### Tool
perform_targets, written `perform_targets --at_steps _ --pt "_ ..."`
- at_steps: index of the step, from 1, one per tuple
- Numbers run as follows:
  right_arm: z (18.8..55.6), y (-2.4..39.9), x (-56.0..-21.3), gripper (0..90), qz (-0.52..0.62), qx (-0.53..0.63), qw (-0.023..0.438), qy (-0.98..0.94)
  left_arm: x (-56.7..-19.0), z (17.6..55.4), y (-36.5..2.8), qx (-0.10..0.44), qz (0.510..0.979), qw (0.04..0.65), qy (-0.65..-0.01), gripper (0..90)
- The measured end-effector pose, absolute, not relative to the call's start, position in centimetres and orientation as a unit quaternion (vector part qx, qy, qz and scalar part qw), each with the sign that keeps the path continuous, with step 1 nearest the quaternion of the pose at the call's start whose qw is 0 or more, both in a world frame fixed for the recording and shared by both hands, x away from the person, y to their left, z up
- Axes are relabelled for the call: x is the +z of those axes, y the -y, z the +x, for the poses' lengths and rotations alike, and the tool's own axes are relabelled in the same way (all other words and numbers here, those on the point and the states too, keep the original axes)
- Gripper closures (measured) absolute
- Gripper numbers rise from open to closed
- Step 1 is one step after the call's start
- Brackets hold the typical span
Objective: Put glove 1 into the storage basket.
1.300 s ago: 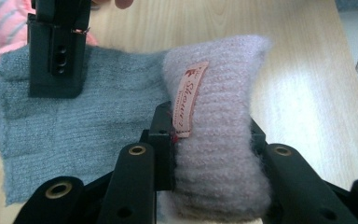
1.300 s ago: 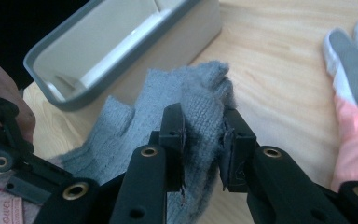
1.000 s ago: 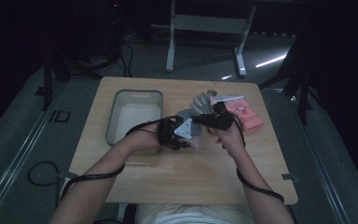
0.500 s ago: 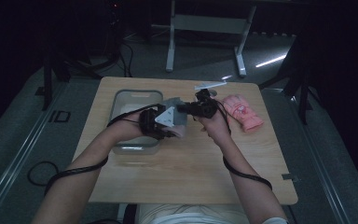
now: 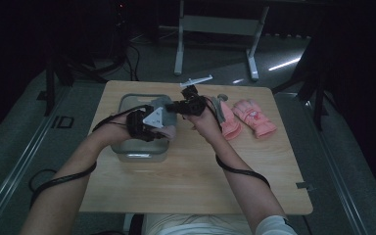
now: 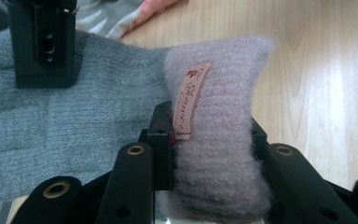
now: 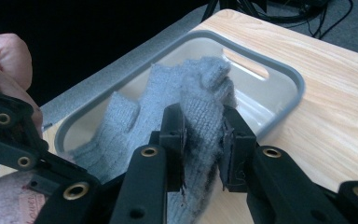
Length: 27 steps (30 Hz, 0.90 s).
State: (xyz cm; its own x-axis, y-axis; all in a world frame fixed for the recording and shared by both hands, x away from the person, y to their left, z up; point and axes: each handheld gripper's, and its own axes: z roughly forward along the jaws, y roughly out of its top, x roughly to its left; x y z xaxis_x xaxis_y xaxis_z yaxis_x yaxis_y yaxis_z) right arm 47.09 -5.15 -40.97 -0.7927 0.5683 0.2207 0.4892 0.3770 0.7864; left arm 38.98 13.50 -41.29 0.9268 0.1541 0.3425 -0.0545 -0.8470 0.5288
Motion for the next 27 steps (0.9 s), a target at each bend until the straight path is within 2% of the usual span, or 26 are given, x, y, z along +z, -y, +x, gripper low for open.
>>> perform_targets --at_steps 11,23,27 --pt "48.8 1.8 -41.7 74.0 0.319 0.448 0.039 -0.834 -42.9 40.8 -16.2 0.19 0.944 0.266 -0.049 66.3" --pt "51.2 0.2 -45.4 74.0 0.342 0.42 0.024 -0.84 -46.3 43.4 -16.7 0.153 0.954 0.25 -0.067 66.3" --pt "51.7 -0.2 -46.3 74.0 0.348 0.416 0.019 -0.84 -47.2 43.7 -17.0 0.162 0.957 0.234 -0.056 66.2"
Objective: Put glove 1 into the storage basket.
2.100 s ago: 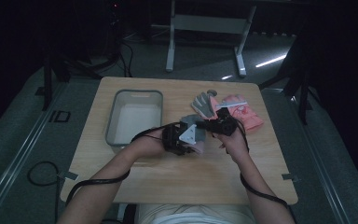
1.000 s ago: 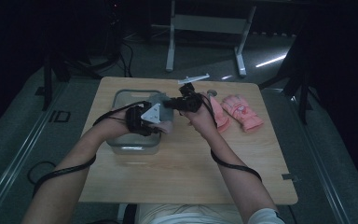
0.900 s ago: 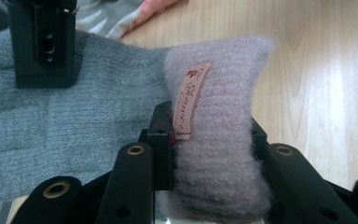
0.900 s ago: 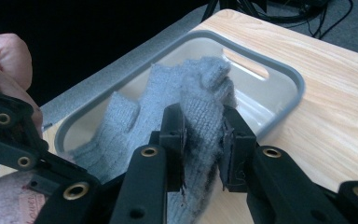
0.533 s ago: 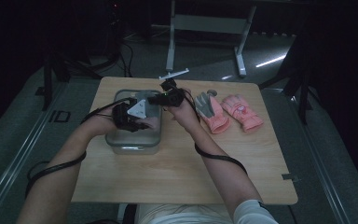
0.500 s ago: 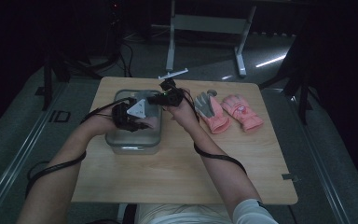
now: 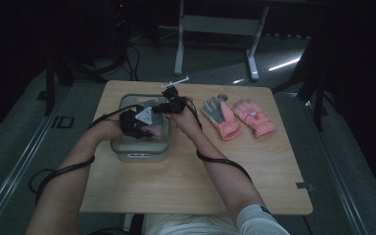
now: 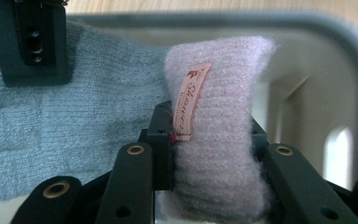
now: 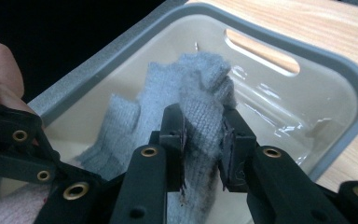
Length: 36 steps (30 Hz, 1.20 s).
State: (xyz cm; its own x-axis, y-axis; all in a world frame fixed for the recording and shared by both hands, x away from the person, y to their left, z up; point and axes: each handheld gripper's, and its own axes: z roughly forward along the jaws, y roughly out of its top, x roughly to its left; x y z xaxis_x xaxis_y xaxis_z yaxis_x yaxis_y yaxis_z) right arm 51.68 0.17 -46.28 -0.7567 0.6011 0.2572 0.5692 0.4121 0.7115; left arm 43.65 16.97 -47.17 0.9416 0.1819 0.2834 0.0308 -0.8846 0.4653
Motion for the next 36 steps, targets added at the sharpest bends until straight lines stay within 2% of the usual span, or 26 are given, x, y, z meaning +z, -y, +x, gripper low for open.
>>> perform_targets --at_steps 1,3,12,19,28,30,32,34,36 --pt "51.9 -0.5 -47.2 73.9 0.35 0.404 0.015 -0.845 -47.9 43.9 -16.8 0.154 0.965 0.207 -0.04 66.2" --pt "51.8 -0.8 -47.7 73.8 0.348 0.392 0.019 -0.851 -48.4 44.1 -17.0 0.14 0.968 0.207 -0.035 66.1" --pt "52.0 -1.2 -49.0 70.5 0.351 0.365 0.021 -0.862 -49.9 44.5 -16.9 0.141 0.974 0.177 0.015 65.8" --pt "52.1 -0.4 -49.2 63.8 0.356 0.366 0.028 -0.86 -50.7 45.2 -16.8 0.116 0.979 0.166 -0.001 64.7" --pt "50.9 1.8 -46.9 57.2 0.347 0.411 0.028 -0.843 -50.4 45.2 -16.0 0.088 0.98 0.169 -0.057 50.6" --pt "50.5 2.4 -46.6 55.7 0.338 0.413 0.033 -0.845 -50.1 45.2 -16.1 0.083 0.979 0.171 -0.078 42.2" --pt "50.2 3.0 -46.5 53.2 0.335 0.414 0.034 -0.846 -49.3 44.9 -16.4 0.079 0.976 0.188 -0.083 40.3" --pt "49.8 3.7 -46.4 51.3 0.332 0.415 0.032 -0.847 -48.6 44.9 -16.7 0.084 0.972 0.193 -0.1 34.8" --pt "49.5 4.3 -46.2 50.6 0.328 0.417 0.039 -0.847 -47.9 44.9 -16.9 0.086 0.969 0.205 -0.11 34.8"
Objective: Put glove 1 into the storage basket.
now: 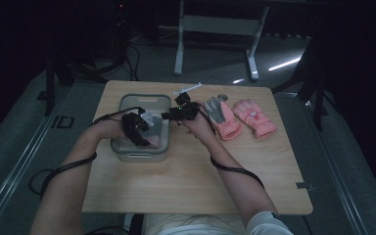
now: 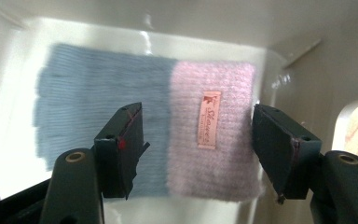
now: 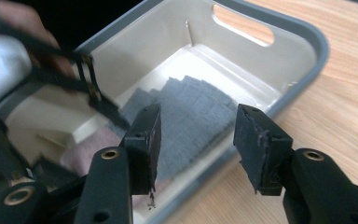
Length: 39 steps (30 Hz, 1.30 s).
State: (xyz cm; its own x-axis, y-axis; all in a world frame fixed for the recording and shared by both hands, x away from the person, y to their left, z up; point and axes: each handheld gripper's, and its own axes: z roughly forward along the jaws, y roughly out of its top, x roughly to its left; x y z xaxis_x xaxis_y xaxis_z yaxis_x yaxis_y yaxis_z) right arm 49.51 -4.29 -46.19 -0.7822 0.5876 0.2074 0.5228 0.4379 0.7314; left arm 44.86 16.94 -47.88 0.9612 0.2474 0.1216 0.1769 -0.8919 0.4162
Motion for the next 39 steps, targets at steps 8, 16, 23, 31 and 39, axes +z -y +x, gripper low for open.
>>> perform_targets --at_steps 8,16,23,31,39 --pt "48.8 7.5 -45.5 50.7 0.333 0.429 0.045 -0.839 -46.2 44.1 -16.6 0.112 0.966 0.199 -0.123 37.2" --pt "48.2 11.2 -45.8 51.2 0.344 0.422 0.06 -0.837 -45.5 42.6 -14.8 0.093 0.966 0.209 -0.124 37.3" --pt "47.6 14.2 -46.1 52.7 0.344 0.414 0.086 -0.838 -44.9 40.8 -11.8 0.087 0.958 0.247 -0.12 39.4" --pt "47.9 18.0 -46.2 58.2 0.366 0.416 0.12 -0.824 -44.9 38.3 -7.7 0.115 0.95 0.261 -0.126 40.2" --pt "49.3 21.1 -46.0 58.7 0.383 0.409 0.163 -0.812 -46.2 35.5 -4.6 0.134 0.939 0.277 -0.154 40.2"
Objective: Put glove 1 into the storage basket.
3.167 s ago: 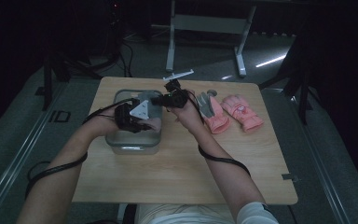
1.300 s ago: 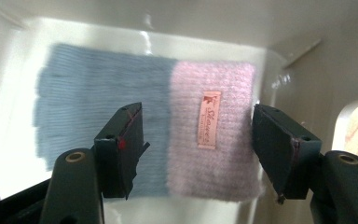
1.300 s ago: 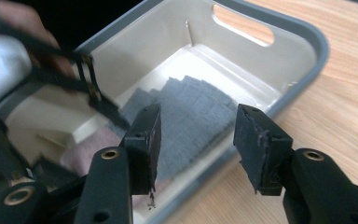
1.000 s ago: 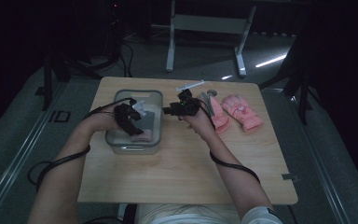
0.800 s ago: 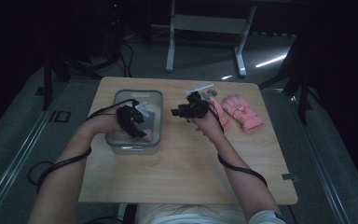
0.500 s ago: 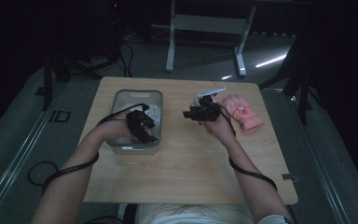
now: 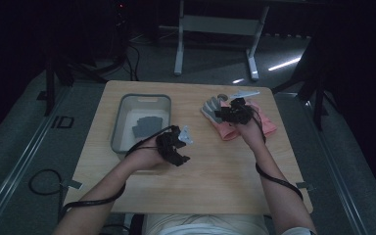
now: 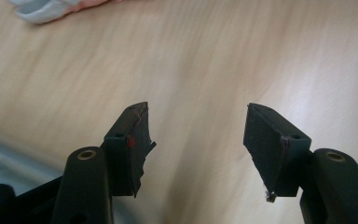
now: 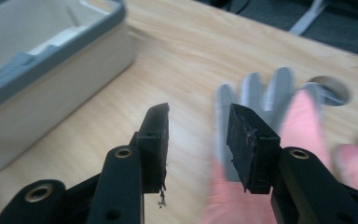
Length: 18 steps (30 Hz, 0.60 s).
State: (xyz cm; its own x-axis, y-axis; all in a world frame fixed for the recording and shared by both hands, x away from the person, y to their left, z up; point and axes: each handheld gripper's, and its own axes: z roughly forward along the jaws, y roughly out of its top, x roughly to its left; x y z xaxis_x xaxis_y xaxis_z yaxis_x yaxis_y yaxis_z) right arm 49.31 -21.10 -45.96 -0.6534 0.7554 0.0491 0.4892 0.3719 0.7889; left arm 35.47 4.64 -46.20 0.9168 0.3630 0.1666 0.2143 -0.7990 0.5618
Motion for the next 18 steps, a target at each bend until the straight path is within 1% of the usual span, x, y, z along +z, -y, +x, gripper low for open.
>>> perform_targets --at_steps 1,2,3,4,6,8,10,13,15,16,18 --pt "49.5 21.3 -45.9 58.7 0.384 0.408 0.165 -0.812 -46.9 34.5 -3.9 0.141 0.936 0.28 -0.158 40.2" --pt "49.5 21.3 -45.9 58.7 0.384 0.408 0.165 -0.812 -46.9 34.5 -3.9 0.141 0.936 0.28 -0.158 40.2" --pt "50.0 21.6 -46.0 59.2 0.386 0.402 0.168 -0.813 -47.5 33.3 -3.1 0.152 0.932 0.285 -0.162 40.2" --pt "50.0 21.6 -46.0 59.2 0.386 0.402 0.168 -0.813 -47.5 33.3 -3.1 0.152 0.932 0.285 -0.162 40.2" --pt "50.7 21.8 -46.5 59.5 0.379 0.391 0.173 -0.821 -48.7 32.1 -2.3 0.166 0.924 0.294 -0.179 40.1" --pt "51.1 21.8 -46.9 60.7 0.377 0.384 0.175 -0.824 -49.3 31.6 -2.1 0.177 0.915 0.305 -0.197 39.9" --pt "51.7 21.8 -47.5 62.3 0.376 0.378 0.174 -0.828 -50.1 31.0 -1.9 0.197 0.907 0.314 -0.202 40.0" --pt "52.7 21.7 -48.2 64.4 0.387 0.37 0.166 -0.828 -50.9 30.5 -1.8 0.196 0.902 0.321 -0.212 39.9" --pt "53.2 21.4 -48.6 65.1 0.387 0.355 0.171 -0.834 -51.9 29.7 -1.7 0.194 0.892 0.333 -0.236 39.6" --pt "53.2 21.4 -48.6 65.1 0.387 0.355 0.171 -0.834 -51.9 29.7 -1.7 0.194 0.892 0.333 -0.236 38.9" --pt "53.9 21.1 -49.2 65.3 0.393 0.341 0.169 -0.837 -52.8 29.0 -1.5 0.22 0.877 0.341 -0.256 39.0"
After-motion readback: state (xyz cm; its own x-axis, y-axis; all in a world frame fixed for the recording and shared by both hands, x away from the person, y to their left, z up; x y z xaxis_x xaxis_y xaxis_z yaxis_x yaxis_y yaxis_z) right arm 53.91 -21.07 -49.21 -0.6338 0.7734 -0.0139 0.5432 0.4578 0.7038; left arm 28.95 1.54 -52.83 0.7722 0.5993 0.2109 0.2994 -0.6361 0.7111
